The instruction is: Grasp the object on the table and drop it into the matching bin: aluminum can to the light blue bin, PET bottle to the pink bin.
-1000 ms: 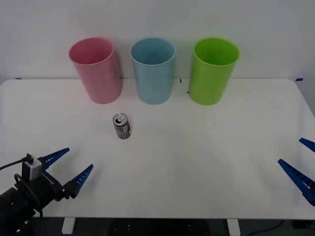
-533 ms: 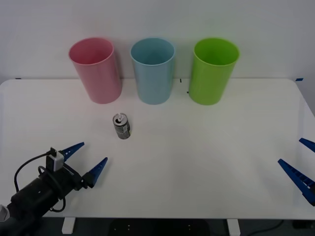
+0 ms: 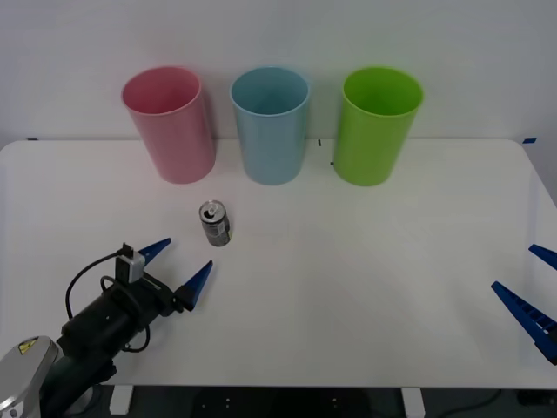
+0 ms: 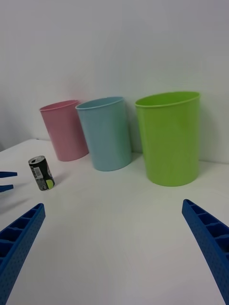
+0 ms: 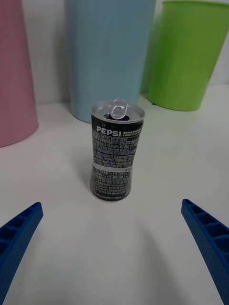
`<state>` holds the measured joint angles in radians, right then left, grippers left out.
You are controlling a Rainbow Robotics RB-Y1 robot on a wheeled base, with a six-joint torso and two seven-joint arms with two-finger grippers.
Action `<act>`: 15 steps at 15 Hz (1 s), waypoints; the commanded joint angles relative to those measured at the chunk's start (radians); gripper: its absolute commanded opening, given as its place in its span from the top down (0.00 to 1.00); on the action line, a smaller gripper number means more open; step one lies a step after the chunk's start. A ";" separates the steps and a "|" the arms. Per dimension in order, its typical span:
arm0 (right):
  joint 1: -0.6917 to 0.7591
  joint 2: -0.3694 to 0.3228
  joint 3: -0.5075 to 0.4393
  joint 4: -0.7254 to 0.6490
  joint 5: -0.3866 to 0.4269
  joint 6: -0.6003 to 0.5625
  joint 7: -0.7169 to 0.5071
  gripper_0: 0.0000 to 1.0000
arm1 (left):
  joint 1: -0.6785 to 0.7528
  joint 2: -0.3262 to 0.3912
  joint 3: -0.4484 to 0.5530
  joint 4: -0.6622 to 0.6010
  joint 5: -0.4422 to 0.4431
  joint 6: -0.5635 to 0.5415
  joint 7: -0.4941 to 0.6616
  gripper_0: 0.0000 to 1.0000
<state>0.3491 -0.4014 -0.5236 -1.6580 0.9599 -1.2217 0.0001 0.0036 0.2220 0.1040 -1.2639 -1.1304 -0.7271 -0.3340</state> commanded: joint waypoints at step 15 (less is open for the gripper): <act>0.000 0.000 0.000 0.000 0.000 0.000 0.000 0.00 | -0.212 -0.029 -0.058 0.202 0.014 0.120 -0.016 0.00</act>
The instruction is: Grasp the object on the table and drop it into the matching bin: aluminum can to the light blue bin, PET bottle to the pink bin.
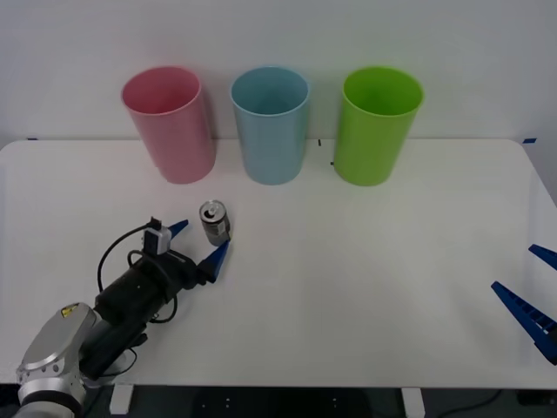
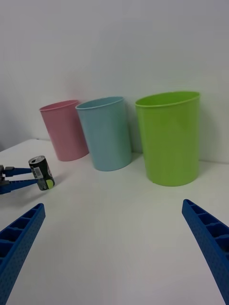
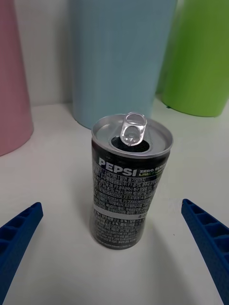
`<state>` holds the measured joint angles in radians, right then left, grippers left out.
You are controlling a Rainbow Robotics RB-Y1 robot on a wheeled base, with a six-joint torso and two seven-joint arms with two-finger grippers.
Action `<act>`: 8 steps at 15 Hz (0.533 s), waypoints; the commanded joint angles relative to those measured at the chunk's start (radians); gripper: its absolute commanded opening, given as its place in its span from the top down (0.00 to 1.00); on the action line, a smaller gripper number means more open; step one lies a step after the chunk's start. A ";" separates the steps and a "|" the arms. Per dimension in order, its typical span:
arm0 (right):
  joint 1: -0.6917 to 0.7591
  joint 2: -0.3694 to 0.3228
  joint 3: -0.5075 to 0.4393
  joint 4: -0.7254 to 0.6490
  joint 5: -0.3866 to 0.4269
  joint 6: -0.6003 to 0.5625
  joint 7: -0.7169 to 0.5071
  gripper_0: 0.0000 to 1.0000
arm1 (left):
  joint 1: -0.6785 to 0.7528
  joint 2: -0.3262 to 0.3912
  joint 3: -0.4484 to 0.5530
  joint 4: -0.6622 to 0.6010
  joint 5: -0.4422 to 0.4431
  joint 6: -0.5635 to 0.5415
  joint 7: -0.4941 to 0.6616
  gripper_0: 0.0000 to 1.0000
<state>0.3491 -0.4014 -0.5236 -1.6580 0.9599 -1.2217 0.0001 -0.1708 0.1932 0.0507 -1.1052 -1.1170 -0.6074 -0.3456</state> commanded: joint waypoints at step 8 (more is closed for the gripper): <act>0.000 0.000 0.000 0.000 0.000 0.000 0.000 0.00 | -0.144 -0.029 -0.018 0.159 -0.001 0.044 -0.018 0.00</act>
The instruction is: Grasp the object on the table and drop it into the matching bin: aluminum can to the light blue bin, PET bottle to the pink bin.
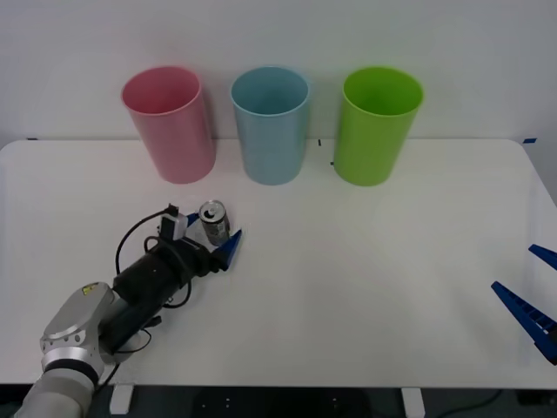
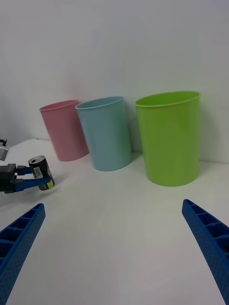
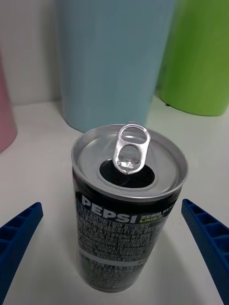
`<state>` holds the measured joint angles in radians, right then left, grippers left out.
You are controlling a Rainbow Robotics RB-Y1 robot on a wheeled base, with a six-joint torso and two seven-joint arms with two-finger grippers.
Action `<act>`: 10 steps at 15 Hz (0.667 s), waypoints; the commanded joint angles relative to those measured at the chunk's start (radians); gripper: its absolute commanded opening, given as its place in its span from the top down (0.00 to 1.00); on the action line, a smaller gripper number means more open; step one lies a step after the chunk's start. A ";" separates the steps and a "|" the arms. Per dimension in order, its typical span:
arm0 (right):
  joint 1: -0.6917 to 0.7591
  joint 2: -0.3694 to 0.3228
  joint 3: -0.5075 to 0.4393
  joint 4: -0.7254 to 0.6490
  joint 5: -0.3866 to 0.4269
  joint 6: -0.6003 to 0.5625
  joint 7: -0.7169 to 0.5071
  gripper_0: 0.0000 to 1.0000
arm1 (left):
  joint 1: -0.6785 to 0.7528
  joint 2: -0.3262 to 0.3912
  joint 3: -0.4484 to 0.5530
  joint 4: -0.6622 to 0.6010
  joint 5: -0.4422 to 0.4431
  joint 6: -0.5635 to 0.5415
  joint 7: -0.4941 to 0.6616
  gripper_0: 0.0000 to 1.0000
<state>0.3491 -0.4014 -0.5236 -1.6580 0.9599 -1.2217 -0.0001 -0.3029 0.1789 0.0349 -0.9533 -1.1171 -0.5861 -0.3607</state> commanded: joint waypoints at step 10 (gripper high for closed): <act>0.000 0.000 0.000 0.000 0.000 0.000 0.000 0.00 | -0.016 -0.027 -0.003 0.007 -0.007 0.029 -0.007 0.13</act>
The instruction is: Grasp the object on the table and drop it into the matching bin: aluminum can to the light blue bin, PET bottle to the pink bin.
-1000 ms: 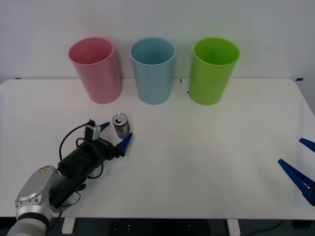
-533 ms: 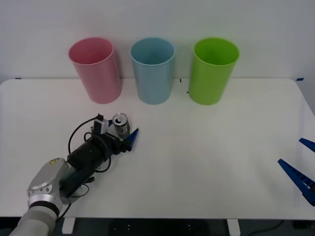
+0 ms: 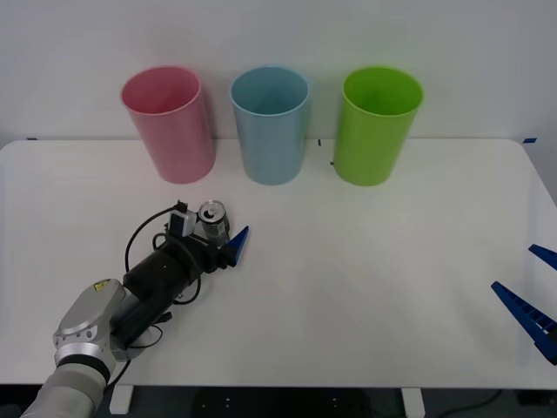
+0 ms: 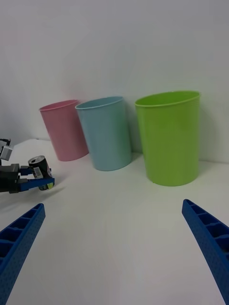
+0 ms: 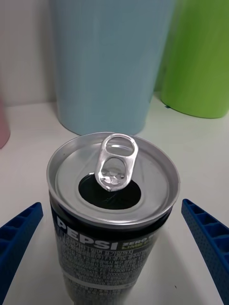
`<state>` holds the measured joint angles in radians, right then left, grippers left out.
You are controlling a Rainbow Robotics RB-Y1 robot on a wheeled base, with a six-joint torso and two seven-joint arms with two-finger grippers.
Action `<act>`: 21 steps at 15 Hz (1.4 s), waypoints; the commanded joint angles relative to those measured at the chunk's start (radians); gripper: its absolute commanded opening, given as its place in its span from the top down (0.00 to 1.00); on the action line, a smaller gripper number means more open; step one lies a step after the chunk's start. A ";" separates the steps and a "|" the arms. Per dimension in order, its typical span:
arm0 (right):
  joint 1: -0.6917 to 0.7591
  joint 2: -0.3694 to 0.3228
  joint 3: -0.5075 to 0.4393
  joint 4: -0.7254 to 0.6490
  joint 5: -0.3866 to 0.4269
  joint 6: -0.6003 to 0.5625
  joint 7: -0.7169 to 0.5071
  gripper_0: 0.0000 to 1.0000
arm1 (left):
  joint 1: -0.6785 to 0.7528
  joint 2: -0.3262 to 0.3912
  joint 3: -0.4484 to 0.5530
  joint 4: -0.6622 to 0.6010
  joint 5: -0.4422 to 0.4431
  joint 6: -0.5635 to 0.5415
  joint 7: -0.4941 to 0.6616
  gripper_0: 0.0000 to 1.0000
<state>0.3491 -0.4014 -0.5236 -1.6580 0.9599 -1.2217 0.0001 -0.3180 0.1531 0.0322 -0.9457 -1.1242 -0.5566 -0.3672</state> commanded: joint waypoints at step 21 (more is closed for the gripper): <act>0.000 0.000 0.000 0.000 0.000 0.000 0.000 0.00 | 0.036 0.039 -0.009 -0.074 0.026 -0.026 0.034 1.00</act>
<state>0.3491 -0.4014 -0.5236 -1.6580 0.9599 -1.2217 0.0001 -0.2929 0.1851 0.0271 -0.9998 -1.1006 -0.5819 -0.3417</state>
